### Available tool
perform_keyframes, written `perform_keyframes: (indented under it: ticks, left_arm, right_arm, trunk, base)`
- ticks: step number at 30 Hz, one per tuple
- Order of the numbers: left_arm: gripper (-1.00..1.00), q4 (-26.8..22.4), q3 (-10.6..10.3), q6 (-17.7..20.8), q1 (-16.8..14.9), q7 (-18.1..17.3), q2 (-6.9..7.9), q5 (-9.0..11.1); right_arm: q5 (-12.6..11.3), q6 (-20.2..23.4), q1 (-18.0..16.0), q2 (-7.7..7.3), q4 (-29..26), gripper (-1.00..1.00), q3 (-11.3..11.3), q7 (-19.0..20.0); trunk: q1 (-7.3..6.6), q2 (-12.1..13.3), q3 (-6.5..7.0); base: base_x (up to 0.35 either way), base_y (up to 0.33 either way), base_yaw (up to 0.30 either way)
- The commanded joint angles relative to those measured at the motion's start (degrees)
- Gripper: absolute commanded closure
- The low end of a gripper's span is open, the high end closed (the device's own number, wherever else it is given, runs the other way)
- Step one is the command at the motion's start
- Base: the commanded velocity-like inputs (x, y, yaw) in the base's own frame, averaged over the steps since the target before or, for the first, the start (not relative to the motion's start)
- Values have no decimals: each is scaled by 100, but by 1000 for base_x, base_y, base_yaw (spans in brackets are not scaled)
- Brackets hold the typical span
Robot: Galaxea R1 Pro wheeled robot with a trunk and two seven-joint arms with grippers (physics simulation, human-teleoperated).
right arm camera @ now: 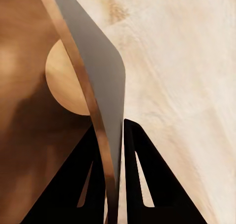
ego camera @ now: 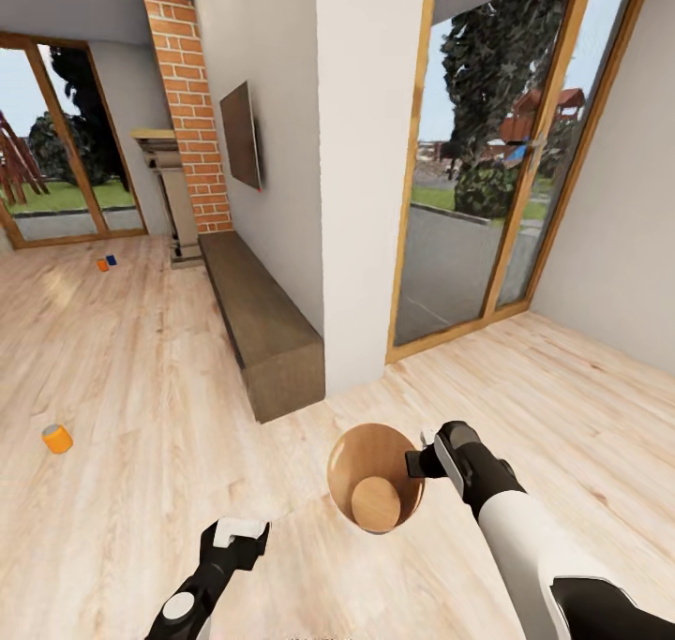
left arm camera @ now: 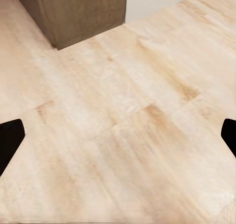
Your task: Put the three can of soda from the living room inside the tash can in the kitchen.
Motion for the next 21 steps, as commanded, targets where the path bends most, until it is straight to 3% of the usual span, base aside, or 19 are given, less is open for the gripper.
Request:
perform_keyframes:
  ticks: [1,13,21]
  left_arm:
    - [-100,-4,0,-7,0,0,0,0]
    - [-100,-56,0,-36,0,-1,2,9]
    - [-100,-57,0,-37,0,-1,0,9]
  right_arm:
    - [-112,3,-2,1,-2,100,-7,44]
    - [-117,3,-2,1,-2,100,70,44]
    - [-120,0,-2,-6,-3,100,128,46]
  trunk:
    - [0,0,3]
    - [0,0,29]
    - [0,0,42]
  base:
    - [-139,57,245]
    - [-93,66,244]
    - [-75,213,202]
